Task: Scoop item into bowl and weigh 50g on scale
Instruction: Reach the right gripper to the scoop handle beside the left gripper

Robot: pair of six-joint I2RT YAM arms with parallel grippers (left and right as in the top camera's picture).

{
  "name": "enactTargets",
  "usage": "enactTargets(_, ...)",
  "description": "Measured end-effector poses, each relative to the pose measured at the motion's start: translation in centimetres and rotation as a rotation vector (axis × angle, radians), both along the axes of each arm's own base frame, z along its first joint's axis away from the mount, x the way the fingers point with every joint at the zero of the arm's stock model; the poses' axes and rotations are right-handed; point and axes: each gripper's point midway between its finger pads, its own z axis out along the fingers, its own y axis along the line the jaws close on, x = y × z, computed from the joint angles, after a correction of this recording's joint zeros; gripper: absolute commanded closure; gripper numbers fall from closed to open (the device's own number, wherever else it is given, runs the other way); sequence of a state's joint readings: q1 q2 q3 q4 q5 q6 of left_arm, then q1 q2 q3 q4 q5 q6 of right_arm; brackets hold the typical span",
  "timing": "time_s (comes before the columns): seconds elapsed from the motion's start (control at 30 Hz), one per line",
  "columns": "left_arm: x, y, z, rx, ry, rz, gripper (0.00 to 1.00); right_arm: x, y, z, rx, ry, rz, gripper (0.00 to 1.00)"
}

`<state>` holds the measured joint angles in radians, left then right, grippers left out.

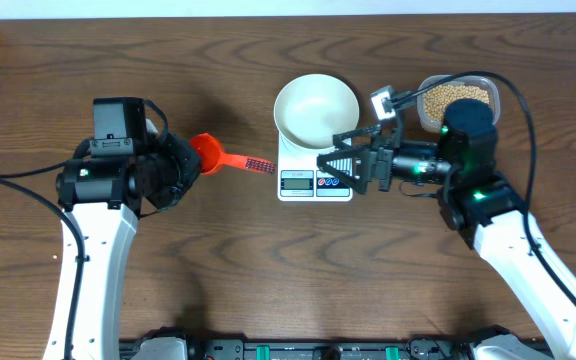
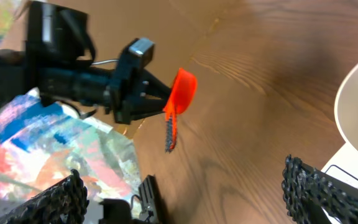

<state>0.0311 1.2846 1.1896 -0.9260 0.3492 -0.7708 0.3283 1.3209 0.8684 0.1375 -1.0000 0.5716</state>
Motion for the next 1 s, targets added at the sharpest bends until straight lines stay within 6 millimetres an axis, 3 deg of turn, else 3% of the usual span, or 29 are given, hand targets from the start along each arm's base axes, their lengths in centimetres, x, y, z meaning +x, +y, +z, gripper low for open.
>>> enactTargets(0.23, 0.3, -0.9, -1.7, 0.018, 0.065, 0.010, 0.93, 1.3, 0.8, -2.5, -0.043, 0.073, -0.056, 0.01)
enactTargets(0.37, 0.6, -2.4, -2.9, 0.016, 0.100, -0.020, 0.93, 1.8, 1.2, -4.2, -0.056, 0.157, -0.074, 0.18)
enactTargets(0.47, 1.4, -4.0, -2.6, 0.015, 0.054, -0.064, 0.93, 1.5, 1.9, -5.0, -0.062, 0.199, -0.064, 0.27)
enactTargets(0.67, 1.3, -6.4, -2.3, -0.006, 0.041, -0.095, 0.92, 0.8, 3.1, -4.6, -0.045, 0.214, -0.041, 0.46)
enactTargets(0.83, 1.2, -6.7, -2.3, -0.021, 0.053, -0.071, 0.93, 0.7, 3.3, -4.6, -0.035, 0.247, -0.043, 0.62)
enactTargets(1.0, 1.2, -6.7, -2.3, -0.038, 0.065, -0.037, 0.93, 0.7, 3.3, -4.6, -0.028, 0.278, -0.051, 0.69)
